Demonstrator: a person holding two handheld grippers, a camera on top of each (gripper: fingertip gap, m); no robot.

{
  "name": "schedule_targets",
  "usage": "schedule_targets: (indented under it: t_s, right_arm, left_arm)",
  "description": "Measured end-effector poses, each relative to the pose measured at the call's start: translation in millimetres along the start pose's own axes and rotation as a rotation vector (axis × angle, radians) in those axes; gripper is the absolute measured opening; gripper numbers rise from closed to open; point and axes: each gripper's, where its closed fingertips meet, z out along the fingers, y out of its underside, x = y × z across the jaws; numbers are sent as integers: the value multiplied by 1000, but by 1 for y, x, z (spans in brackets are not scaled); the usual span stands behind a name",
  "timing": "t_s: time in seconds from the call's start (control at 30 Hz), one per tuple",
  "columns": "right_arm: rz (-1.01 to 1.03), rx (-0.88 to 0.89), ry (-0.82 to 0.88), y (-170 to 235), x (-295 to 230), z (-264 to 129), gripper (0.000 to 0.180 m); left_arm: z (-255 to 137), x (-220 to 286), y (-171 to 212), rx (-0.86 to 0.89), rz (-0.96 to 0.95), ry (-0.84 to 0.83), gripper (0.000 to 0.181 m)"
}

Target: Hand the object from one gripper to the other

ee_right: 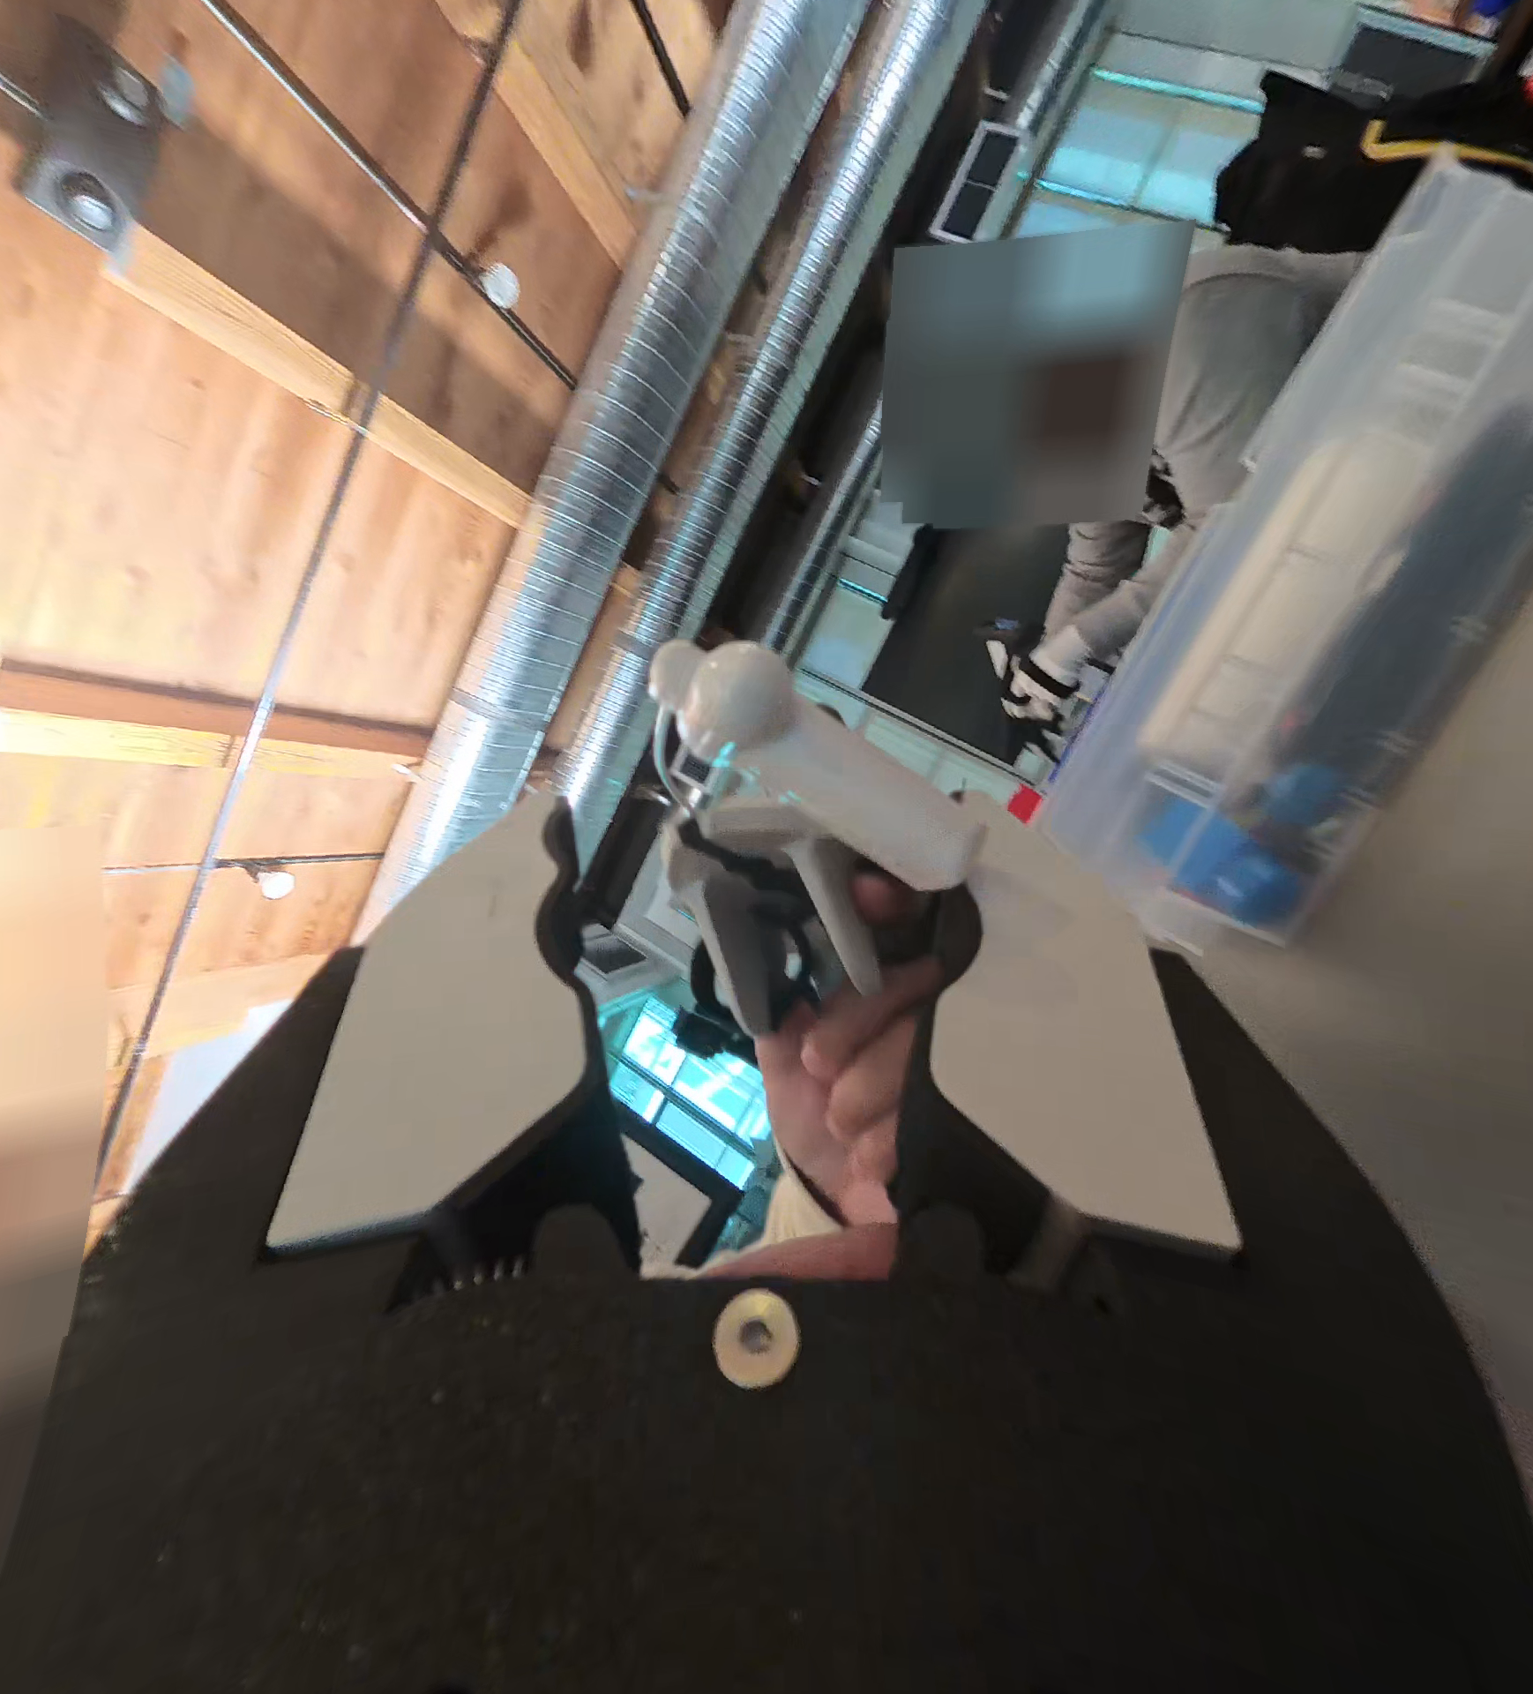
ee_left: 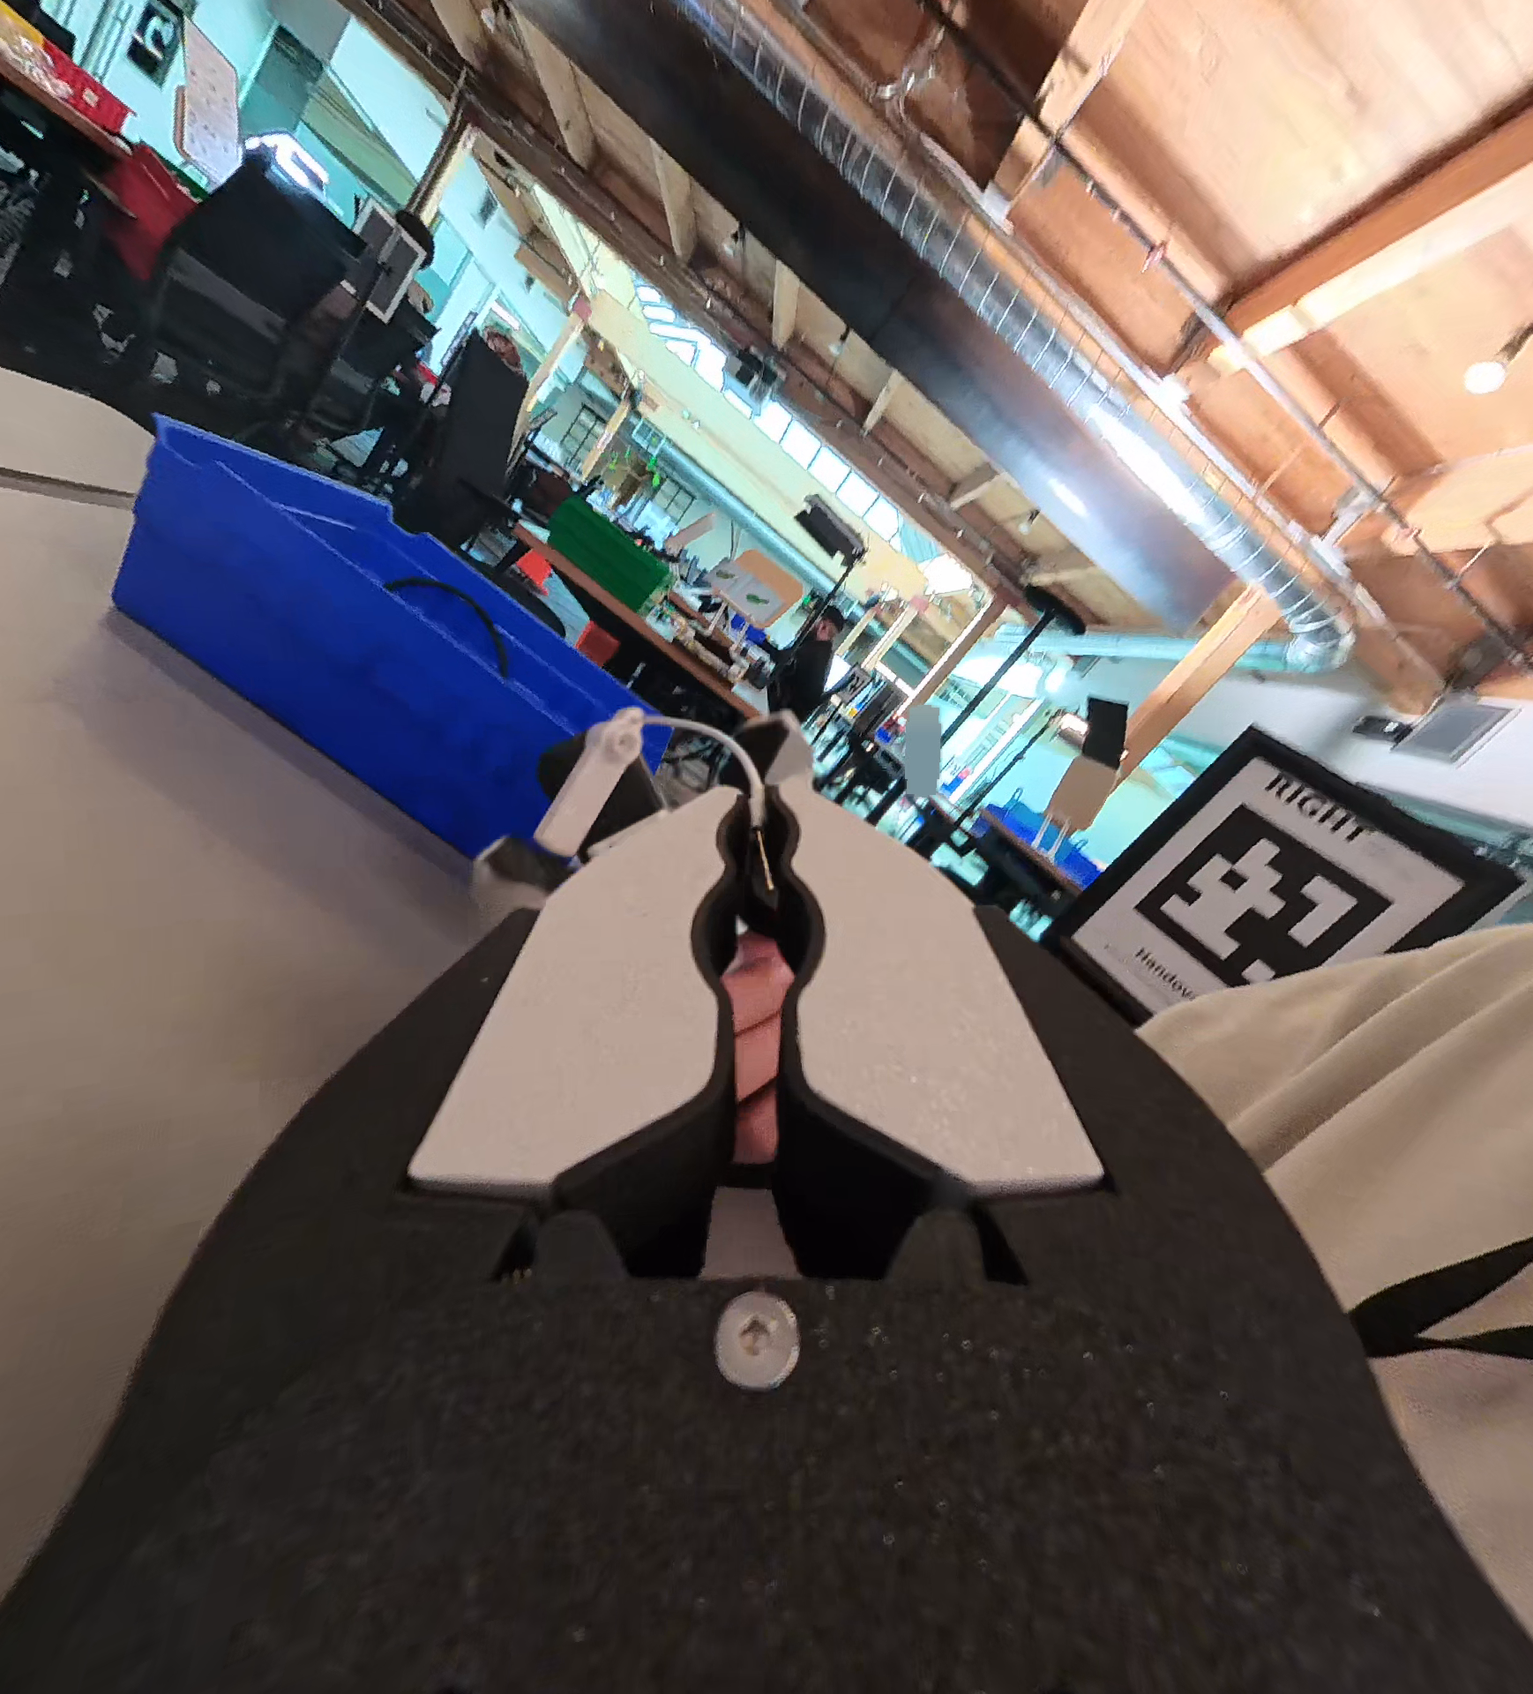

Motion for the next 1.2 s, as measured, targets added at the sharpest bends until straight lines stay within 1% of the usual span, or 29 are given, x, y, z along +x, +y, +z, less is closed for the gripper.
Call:
schedule_targets:
  t_s: [0.07, 0.1, 0.17, 0.33, 0.53, 0.77, 0.8, 0.9, 0.97, 1.03, 1.07, 1.13, 1.2]
  right_arm:
    - [8, 32, -43, -4, -8, 4, 61]
    - [18, 47, -46, -7, -8, 3, 48]
    - [19, 98, -63, -16, -7, -5, 34]
    - [-19, 119, -23, -24, -1, -14, 0]
    - [-210, 47, 98, -21, 1, -13, 0]
    - [-570, -107, 319, -18, 12, -19, 0]
    - [-625, -121, 351, -21, 12, -21, 0]
    - [-806, -190, 481, -31, 17, -31, 0]
    - [-935, -248, 560, -35, 18, -37, 0]
    - [-1011, -317, 583, -30, 17, -37, 0]
    - [-1037, -353, 585, -26, 16, -36, 0]
    - [-1088, -448, 581, -13, 15, -30, 0]
    - [-1139, -541, 580, 1, 14, -24, 0]
  left_arm:
    - [4, 0, 8, -42, 48, -29, 2]
    - [6, 0, 12, -65, 67, -40, 2]
    - [8, -4, 18, -97, 95, -71, 2]
    - [9, -16, 26, -127, 97, -120, 2]
    - [5, -30, 25, -113, 101, -183, 2]
    - [-3, -42, 28, -168, 144, -244, 4]
    - [-4, -44, 29, -175, 143, -249, 6]
    - [-12, -51, 22, -164, 137, -270, 25]
    - [-20, -53, 10, -157, 168, -305, 25]
    - [-21, -48, -3, -163, 206, -318, 25]
    - [-18, -45, -6, -204, 219, -317, 25]
    - [-7, -35, 0, -350, 229, -290, 32]
    - [4, -25, 13, -528, 217, -251, 52]
